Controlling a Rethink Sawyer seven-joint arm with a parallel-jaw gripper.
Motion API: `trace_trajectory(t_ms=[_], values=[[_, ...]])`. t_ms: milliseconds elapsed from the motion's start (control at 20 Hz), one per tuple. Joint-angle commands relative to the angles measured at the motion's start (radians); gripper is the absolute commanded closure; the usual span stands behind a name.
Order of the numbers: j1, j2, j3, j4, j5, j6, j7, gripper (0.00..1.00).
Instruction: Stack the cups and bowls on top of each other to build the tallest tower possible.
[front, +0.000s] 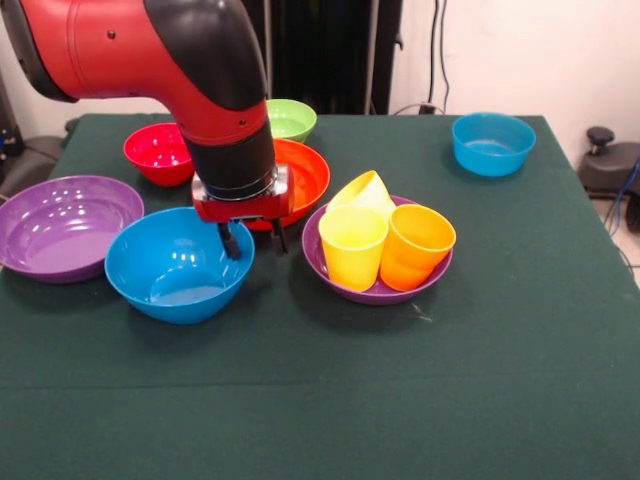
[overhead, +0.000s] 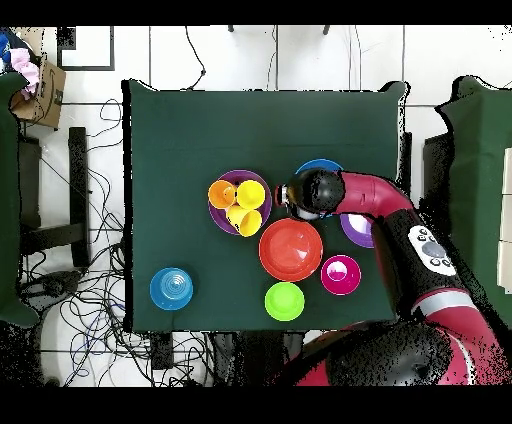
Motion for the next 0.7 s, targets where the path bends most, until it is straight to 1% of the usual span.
trace_trajectory(t_ms=[50,350,550,600,700], values=[[0.058,0.063,-0.064,-0.044,-0.127,-0.115,0.012,0.0],[0.074,0.071,-0.105,-0.05,-0.163,-0.18,0.022,0.0],[0.084,0.073,-0.132,-0.072,-0.186,-0.194,0.018,0.0],[0.09,0.074,-0.141,-0.075,-0.189,-0.204,0.019,1.0],[0.095,0.075,-0.148,-0.081,-0.198,-0.218,0.024,1.0]])
